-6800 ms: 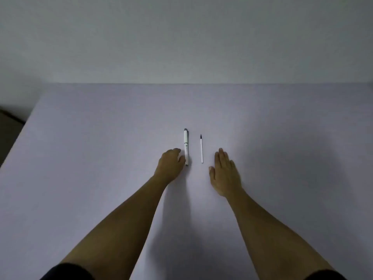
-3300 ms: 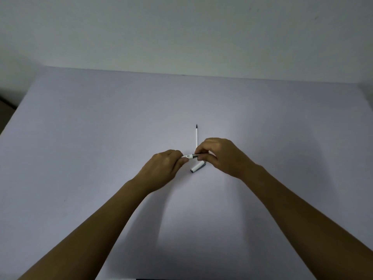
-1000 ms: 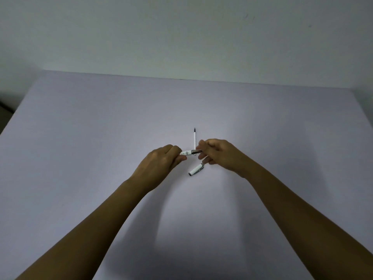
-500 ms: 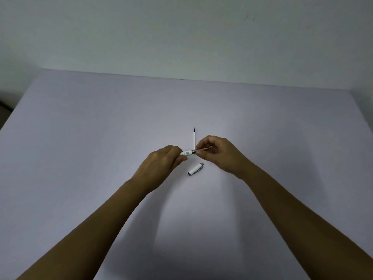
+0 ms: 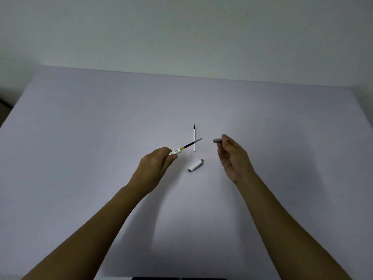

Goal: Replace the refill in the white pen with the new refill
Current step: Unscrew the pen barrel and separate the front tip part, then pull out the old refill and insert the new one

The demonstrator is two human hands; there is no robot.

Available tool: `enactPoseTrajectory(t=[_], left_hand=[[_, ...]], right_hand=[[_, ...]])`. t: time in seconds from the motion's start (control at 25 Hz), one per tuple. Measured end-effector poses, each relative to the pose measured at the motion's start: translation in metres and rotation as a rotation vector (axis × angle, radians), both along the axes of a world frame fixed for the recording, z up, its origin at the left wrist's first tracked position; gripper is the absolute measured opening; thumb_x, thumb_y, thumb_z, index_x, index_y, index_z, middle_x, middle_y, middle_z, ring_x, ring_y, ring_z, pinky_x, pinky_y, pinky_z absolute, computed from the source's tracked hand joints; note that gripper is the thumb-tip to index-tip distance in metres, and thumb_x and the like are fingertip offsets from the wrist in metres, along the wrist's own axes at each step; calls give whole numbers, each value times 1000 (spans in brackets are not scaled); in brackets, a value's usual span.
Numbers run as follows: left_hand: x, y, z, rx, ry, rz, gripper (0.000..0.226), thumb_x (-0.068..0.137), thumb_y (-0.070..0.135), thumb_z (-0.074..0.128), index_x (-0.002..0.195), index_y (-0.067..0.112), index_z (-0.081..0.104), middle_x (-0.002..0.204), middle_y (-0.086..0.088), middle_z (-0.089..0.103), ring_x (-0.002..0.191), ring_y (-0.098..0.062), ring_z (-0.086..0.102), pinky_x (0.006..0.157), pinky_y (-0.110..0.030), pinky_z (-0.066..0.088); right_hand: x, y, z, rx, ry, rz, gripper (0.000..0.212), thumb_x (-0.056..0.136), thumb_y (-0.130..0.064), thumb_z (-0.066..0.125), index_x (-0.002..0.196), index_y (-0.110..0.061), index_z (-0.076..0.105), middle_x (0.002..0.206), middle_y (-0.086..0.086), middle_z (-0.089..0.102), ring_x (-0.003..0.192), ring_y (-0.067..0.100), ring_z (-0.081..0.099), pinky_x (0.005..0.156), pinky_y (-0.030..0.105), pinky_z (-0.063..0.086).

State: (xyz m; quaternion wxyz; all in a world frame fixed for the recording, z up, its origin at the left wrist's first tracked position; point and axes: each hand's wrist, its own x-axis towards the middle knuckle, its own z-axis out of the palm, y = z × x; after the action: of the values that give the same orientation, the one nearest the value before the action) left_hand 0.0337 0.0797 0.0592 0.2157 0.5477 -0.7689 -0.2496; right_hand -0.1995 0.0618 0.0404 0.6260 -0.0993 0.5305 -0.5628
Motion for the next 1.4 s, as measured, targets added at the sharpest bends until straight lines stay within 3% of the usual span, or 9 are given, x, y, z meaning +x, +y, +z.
enactPoseTrajectory(t=[0.24, 0.48, 0.76, 0.88, 1.0, 1.08, 1.16, 1.28, 1.4], left_hand=[[-1, 1, -3, 15, 8, 19, 22, 94, 28, 45, 83, 10, 51, 63, 3, 45, 55, -20, 40, 49, -16, 27], [0, 2, -7, 16, 4, 23, 23, 94, 28, 44, 84, 8, 52, 64, -1, 47, 56, -21, 41, 49, -18, 28], [-1, 2, -11, 35, 28, 25, 22, 94, 29, 45, 83, 10, 50, 60, 10, 40, 52, -12, 38, 48, -19, 28], [-3, 1, -8, 24, 39, 31, 22, 94, 28, 45, 82, 10, 50, 59, 9, 39, 52, -13, 37, 48, -21, 29], [-11, -3, -5, 17, 37, 48, 24, 94, 27, 44, 83, 6, 51, 61, 4, 44, 54, -21, 40, 50, -27, 28], [-20, -5, -2, 13, 46, 45, 25, 94, 27, 44, 85, 5, 52, 64, -2, 48, 56, -24, 42, 52, -30, 29], [-23, -6, -1, 1, 44, 53, 25, 94, 26, 44, 85, 4, 52, 64, -4, 49, 56, -25, 42, 53, -30, 29], [-23, -6, -2, -17, 24, 39, 26, 94, 27, 43, 85, 4, 52, 65, -5, 50, 56, -25, 42, 53, -29, 29], [-23, -8, -1, -29, 8, 36, 25, 94, 26, 44, 86, 5, 53, 66, -5, 49, 56, -25, 42, 54, -29, 29]], right_hand=[[36, 33, -64, 290, 750, 210, 31, 82, -11, 65, 112, -7, 62, 99, 9, 68, 83, 16, 60, 81, 26, 47], [49, 27, -73, 291, 920, 182, 26, 80, -14, 70, 102, -4, 62, 96, 12, 72, 81, 16, 61, 67, 15, 39], [44, 25, -65, 297, 964, 155, 28, 86, -30, 62, 101, -6, 62, 99, 11, 71, 93, 25, 64, 77, 23, 41], [42, 23, -41, 99, 945, 95, 14, 89, -27, 56, 92, -18, 67, 94, 2, 70, 82, 13, 63, 75, 18, 44], [39, 21, -9, -174, 708, 279, 12, 87, -33, 60, 86, -39, 70, 86, -8, 67, 72, -2, 60, 62, 8, 49], [35, 18, 9, -241, 624, 378, 12, 85, -36, 61, 85, -45, 70, 80, 2, 64, 60, -2, 58, 49, 14, 49], [40, 12, 17, -255, 608, 390, 12, 85, -34, 62, 84, -43, 70, 82, 11, 68, 60, 1, 61, 51, 17, 49], [43, 4, 20, -268, 518, 297, 12, 85, -21, 66, 84, -31, 73, 78, -10, 73, 73, -1, 63, 66, 9, 50], [39, -7, 24, -259, 461, 273, 9, 85, -21, 65, 82, -22, 73, 65, -8, 59, 59, 2, 50, 65, 14, 44]])
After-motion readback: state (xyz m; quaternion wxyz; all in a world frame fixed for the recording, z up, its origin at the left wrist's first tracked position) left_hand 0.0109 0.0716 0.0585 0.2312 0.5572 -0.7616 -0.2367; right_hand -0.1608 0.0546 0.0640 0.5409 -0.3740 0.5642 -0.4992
